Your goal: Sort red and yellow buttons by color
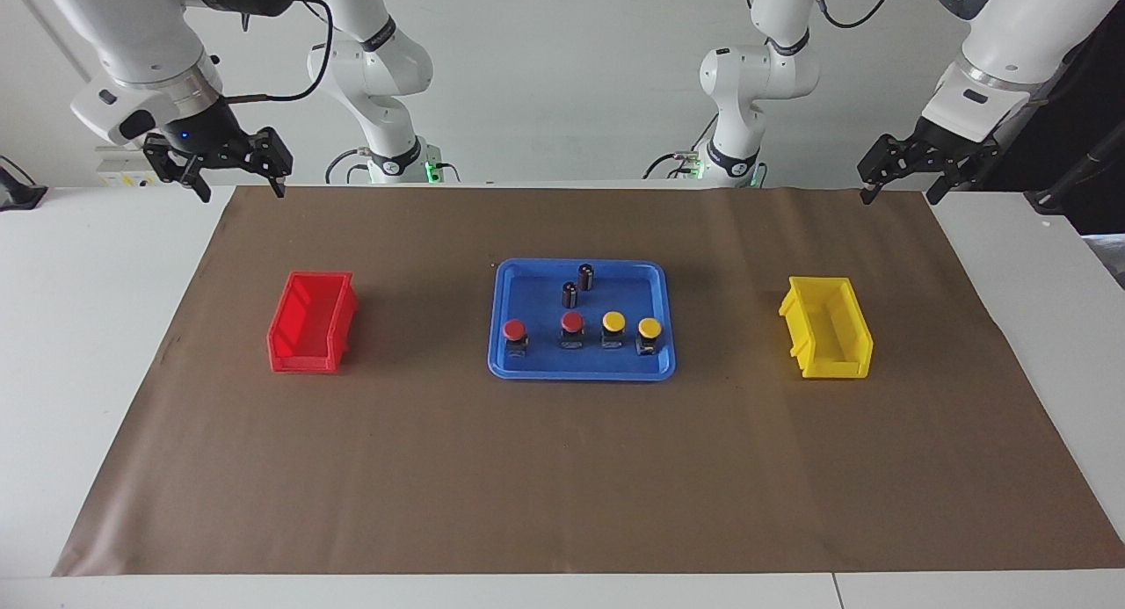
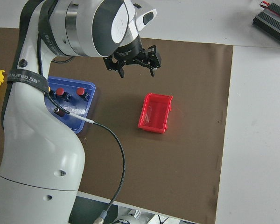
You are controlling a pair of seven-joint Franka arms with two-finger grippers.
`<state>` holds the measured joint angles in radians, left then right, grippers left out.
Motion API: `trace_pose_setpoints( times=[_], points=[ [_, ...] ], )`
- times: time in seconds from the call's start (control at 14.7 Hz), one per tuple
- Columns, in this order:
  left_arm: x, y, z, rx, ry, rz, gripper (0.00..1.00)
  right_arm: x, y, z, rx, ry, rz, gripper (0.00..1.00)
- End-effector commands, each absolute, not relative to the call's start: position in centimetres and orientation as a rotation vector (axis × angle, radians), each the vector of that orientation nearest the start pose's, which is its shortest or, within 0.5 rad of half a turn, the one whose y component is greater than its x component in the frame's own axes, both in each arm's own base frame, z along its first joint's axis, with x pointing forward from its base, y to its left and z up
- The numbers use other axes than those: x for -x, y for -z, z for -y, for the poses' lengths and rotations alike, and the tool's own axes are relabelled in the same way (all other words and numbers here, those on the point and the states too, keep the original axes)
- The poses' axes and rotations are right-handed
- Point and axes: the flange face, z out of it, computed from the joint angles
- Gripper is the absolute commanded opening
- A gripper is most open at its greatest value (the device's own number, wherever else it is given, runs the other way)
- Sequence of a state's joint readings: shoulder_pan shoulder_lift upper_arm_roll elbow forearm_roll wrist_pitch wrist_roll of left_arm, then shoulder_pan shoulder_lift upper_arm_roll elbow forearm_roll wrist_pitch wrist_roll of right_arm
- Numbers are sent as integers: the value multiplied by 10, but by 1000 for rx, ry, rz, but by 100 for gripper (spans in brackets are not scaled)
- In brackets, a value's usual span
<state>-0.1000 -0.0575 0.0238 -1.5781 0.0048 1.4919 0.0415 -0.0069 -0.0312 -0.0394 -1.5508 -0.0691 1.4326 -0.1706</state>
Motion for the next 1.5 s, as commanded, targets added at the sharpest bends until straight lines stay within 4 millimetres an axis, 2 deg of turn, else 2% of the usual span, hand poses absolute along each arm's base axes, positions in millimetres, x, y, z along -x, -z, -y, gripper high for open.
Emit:
trace_pose_setpoints(
  times=[0.0,0.34,0.61,0.75,0.88,1.02,1.16,1.22,1.43],
  points=[
    [-516,-647,41,3115,-33,-209,100,-529,-643,34,3190,-132,200,100],
    [-515,-646,32,3117,-52,-180,100,-529,-643,31,3188,-133,191,100],
    [-515,-646,34,3116,-52,-185,100,-538,-647,11,3198,-70,175,100],
    [-515,-646,33,3116,-52,-182,100,-556,-644,-26,3183,-70,227,100],
    [-515,-646,32,3117,-52,-180,100,-581,-629,-89,3163,-72,161,100],
    [-515,-646,32,3117,-52,-180,100,-607,-601,-151,3141,-65,145,100],
    [-515,-646,34,3116,-52,-185,100,-621,-565,-226,3118,33,52,100],
    [-515,-645,32,3116,-55,-180,100,-622,-542,-252,3108,62,16,100],
    [-514,-646,32,3115,-50,-180,100,-604,-467,-299,3105,53,-56,100]
  ],
)
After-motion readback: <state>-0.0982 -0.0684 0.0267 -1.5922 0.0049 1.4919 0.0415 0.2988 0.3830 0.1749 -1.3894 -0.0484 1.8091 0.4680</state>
